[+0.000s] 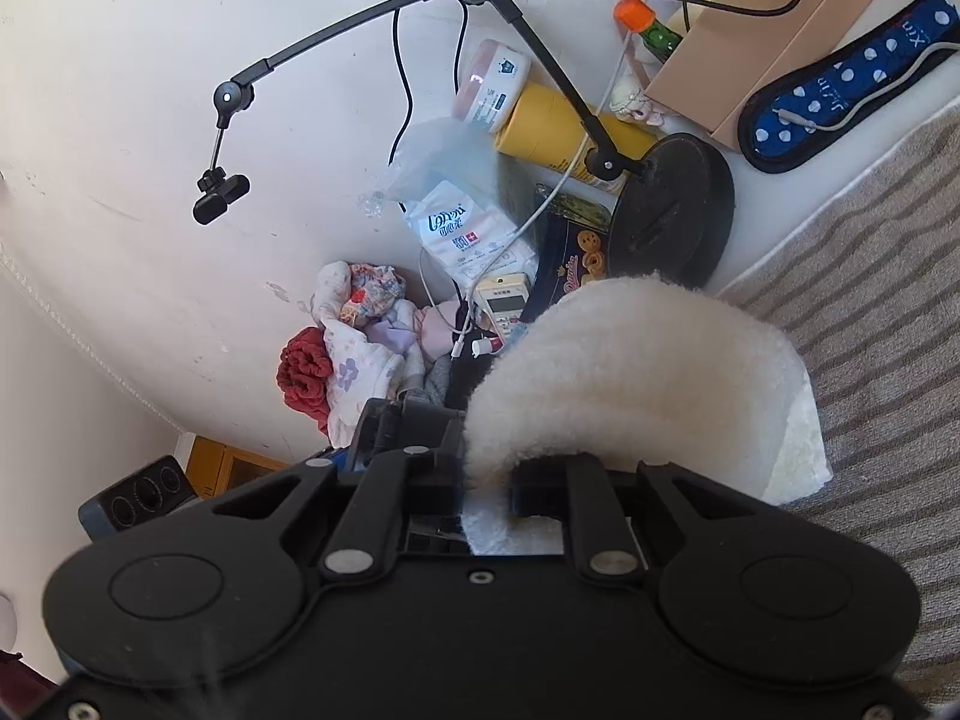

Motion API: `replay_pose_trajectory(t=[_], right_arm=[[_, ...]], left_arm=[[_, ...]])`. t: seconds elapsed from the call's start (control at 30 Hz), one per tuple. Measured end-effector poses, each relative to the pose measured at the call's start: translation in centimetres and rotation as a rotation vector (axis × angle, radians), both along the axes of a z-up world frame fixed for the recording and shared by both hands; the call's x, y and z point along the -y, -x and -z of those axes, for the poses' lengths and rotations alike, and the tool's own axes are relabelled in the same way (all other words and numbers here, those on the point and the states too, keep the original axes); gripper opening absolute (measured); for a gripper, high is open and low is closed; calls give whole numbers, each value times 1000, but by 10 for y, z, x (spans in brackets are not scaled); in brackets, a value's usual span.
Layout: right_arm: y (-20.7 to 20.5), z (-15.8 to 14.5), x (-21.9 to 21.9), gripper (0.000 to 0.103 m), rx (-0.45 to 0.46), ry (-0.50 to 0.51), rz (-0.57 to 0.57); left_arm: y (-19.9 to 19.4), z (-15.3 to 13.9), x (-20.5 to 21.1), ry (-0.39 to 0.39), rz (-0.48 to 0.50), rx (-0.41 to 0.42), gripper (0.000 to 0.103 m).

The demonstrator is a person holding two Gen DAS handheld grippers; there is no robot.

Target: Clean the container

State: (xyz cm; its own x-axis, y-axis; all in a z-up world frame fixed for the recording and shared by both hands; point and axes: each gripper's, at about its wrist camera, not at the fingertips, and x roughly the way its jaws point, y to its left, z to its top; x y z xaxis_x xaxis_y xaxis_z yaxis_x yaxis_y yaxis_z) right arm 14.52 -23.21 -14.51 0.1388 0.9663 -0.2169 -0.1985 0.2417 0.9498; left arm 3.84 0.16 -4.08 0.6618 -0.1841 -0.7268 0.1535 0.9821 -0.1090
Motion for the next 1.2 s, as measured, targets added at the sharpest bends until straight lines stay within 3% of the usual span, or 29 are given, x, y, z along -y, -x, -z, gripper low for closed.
replay_pose_trajectory(t=[0.07,0.13,0.23,0.37,0.5,0.67,0.9,1.2], right_arm=[[0,0,0,12,-1,1,4],[0,-1,2,12,2,1,10],[0,-4,7,12,11,-8,18],[0,-7,17,12,19,-21,37],[1,-9,24,12,27,-25,47],[1,-10,26,12,37,-32,47],[1,-15,29,13,66,-31,26],[3,-18,33,13,82,-21,11]], left_arm=[[-1,4,4,-41,-5,7,68],[2,5,6,-76,57,20,65],[3,3,-3,-97,209,29,63],[4,3,-18,-126,589,84,63],[-12,-5,-30,-154,673,48,64],[-11,-11,-30,-101,548,57,65],[9,-1,2,-161,295,114,70],[5,-1,16,-244,198,133,70]])
